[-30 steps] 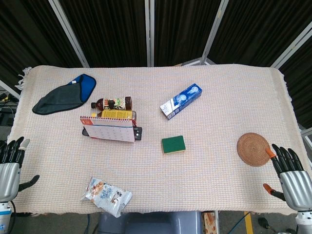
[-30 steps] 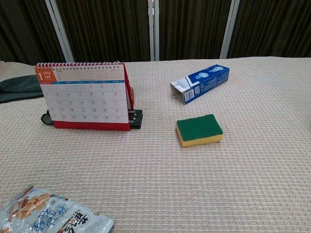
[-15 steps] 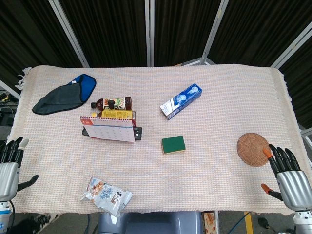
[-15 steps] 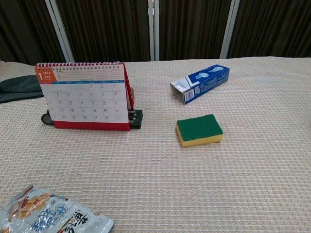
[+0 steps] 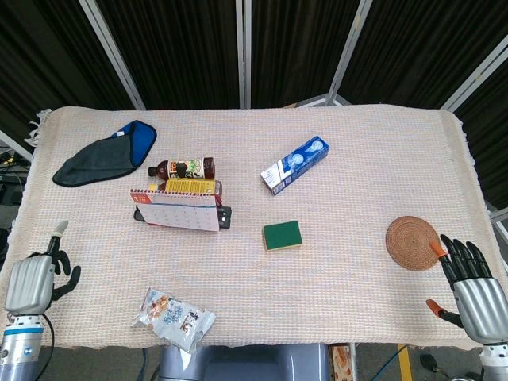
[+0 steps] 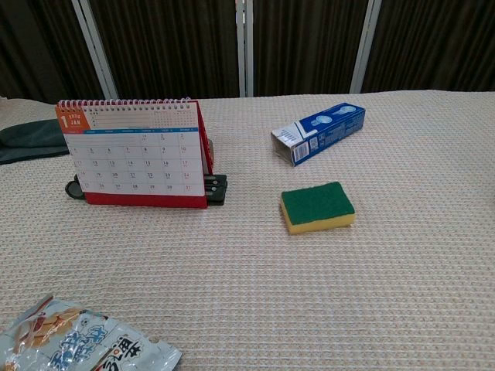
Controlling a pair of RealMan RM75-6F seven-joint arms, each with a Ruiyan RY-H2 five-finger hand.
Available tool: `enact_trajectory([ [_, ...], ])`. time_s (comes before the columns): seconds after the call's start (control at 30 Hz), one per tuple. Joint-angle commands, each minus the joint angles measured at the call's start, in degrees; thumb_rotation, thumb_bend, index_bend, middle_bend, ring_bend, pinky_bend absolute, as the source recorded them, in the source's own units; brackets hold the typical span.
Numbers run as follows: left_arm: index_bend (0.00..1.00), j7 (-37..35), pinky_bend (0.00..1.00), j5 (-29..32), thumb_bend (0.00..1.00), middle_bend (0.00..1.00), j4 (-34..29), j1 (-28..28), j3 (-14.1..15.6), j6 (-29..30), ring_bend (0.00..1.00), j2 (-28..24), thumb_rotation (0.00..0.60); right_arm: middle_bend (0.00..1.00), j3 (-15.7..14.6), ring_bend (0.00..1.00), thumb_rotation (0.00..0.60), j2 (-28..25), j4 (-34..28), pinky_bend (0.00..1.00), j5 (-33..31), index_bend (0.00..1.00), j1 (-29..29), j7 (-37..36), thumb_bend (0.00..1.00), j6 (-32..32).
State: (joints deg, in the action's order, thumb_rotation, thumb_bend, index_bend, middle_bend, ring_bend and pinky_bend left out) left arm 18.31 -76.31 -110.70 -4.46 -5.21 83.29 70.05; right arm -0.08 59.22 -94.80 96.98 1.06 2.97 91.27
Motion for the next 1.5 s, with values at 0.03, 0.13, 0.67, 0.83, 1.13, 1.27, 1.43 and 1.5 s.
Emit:
enact_trajectory([
  [0.03,0.00,-1.1,0.55,5.5,0.57,0.74,-1.5,-2.9,-1.5,-5.2,0.66,0.5,0.600,0.00,0.0,0.00,0.600,-0.1,-0.1,0.00,0.1,0.00,0.0,-0.2,0.04,0.1],
  [0.13,0.00,-0.3,0.56,11.2,0.61,0.75,-2.0,-5.6,-3.0,-9.5,0.67,1.4,0.600,0.00,0.0,0.00,0.600,-0.2,-0.1,0.00,0.2,0.00,-0.1,-0.5,0.04,0.4],
  [0.67,0.00,8.1,0.56,35.1,0.68,0.76,0.6,-17.7,-6.1,-18.9,0.67,7.1,0.600,0.00,0.2,0.00,0.600,-1.3,-0.3,0.00,0.0,0.00,-0.4,-3.2,0.04,1.3],
  [0.83,0.00,9.2,0.56,37.8,0.68,0.76,2.1,-19.5,-6.1,-18.6,0.67,8.8,0.600,0.00,0.2,0.00,0.600,-1.5,-0.2,0.00,0.0,0.00,-0.4,-3.8,0.04,1.4],
  [1.13,0.00,10.7,0.56,43.1,0.68,0.76,6.3,-22.9,-6.3,-19.1,0.67,12.3,0.600,0.00,0.2,0.00,0.600,-1.4,0.0,0.00,-0.1,0.00,-0.3,-4.0,0.04,1.1],
  [1.27,0.00,10.9,0.56,43.6,0.68,0.76,6.9,-23.9,-6.3,-19.0,0.67,13.1,0.600,0.00,0.3,0.00,0.600,-1.4,0.1,0.00,-0.3,0.00,-0.2,-4.2,0.04,1.0],
  [1.43,0.00,11.2,0.56,43.6,0.68,0.76,7.4,-25.2,-6.4,-18.8,0.67,13.9,0.600,0.00,0.3,0.00,0.600,-1.4,0.1,0.00,-0.2,0.00,-0.2,-4.3,0.04,1.0],
  [1.5,0.00,11.3,0.56,43.7,0.68,0.76,7.6,-25.7,-6.5,-18.7,0.67,14.2,0.600,0.00,0.3,0.00,0.600,-1.3,0.3,0.00,-0.2,0.00,-0.2,-4.1,0.04,1.0],
])
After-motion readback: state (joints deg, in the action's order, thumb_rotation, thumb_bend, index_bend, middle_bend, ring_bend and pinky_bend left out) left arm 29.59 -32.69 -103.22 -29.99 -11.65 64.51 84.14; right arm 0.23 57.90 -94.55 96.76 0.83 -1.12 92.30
